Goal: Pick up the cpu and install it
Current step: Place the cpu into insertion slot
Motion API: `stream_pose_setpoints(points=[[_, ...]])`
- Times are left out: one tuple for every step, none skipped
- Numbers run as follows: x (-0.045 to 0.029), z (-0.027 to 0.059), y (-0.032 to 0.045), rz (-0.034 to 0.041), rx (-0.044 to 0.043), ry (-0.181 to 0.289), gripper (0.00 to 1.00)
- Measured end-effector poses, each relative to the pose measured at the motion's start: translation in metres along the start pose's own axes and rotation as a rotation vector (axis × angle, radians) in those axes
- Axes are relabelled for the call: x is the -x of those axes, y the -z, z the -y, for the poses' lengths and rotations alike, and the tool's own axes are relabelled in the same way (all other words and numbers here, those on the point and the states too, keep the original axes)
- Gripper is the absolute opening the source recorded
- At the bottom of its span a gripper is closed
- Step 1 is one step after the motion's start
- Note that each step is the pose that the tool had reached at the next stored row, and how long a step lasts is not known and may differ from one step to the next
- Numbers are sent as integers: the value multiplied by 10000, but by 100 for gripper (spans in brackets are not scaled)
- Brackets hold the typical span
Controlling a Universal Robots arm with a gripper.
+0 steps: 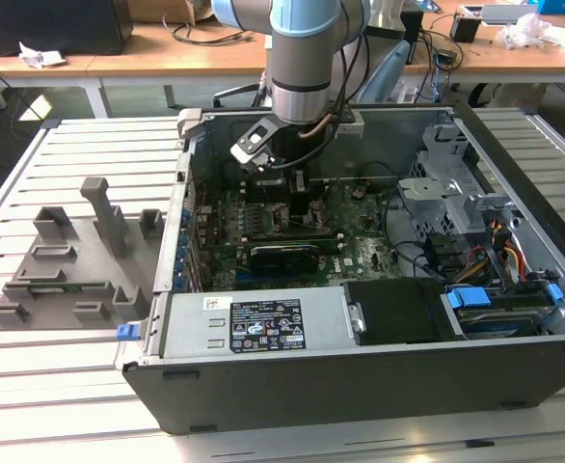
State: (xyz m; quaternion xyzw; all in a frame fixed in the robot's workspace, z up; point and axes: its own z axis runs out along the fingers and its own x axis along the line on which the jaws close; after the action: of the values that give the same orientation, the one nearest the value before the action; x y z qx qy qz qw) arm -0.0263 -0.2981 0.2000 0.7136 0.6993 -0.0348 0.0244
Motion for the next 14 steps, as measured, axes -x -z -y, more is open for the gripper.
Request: stream_pose_setpoints(points=[[0,0,-4,0,-1,1,54],[0,0,-5,1,-1,0,54],[0,0,-5,2,-2,0,54],[0,0,-7,0,0,0,54],[-1,0,-8,-1,0,0,54],[-2,0,-10,-5,2,0,55],[-1,0,-10,-3,1,0,61],[-1,0,-9,-1,0,0,67],[-1,0,-10,-1,0,0,67],[-1,0,-10,-1,0,0,67],[-2,1,-10,-1,0,-1,67],[-4,5,-10,-5,1,-2,67],[-6,6,-11,-7,1,-1,67],[-8,5,-13,-12,2,2,67]])
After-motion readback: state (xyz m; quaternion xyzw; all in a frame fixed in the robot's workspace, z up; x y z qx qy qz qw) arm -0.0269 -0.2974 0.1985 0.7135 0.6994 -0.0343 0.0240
